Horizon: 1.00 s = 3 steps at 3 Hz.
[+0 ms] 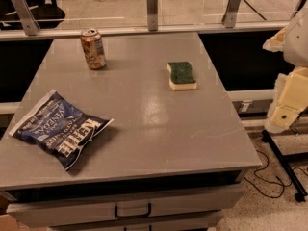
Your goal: Pick blue chip bag
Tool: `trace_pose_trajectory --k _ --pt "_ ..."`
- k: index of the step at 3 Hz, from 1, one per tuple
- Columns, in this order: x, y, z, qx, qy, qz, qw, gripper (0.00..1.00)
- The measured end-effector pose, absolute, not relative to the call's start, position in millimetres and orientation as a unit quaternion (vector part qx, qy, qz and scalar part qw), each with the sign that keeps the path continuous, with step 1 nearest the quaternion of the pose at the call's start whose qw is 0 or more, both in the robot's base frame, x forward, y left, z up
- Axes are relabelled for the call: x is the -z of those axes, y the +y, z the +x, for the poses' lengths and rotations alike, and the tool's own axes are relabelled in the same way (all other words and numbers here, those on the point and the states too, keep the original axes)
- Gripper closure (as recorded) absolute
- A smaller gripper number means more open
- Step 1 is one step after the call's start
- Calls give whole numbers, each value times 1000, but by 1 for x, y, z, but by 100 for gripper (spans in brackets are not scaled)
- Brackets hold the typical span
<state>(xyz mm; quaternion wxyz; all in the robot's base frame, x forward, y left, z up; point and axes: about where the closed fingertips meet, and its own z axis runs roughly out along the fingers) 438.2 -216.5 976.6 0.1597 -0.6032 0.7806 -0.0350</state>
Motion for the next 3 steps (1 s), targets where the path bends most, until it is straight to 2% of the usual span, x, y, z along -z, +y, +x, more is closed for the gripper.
trace_pose_trajectory --k 2,3 --pt "-977 -209 440 27 776 -607 169 0" --pt "-958 -154 453 -11 737 -651 179 0"
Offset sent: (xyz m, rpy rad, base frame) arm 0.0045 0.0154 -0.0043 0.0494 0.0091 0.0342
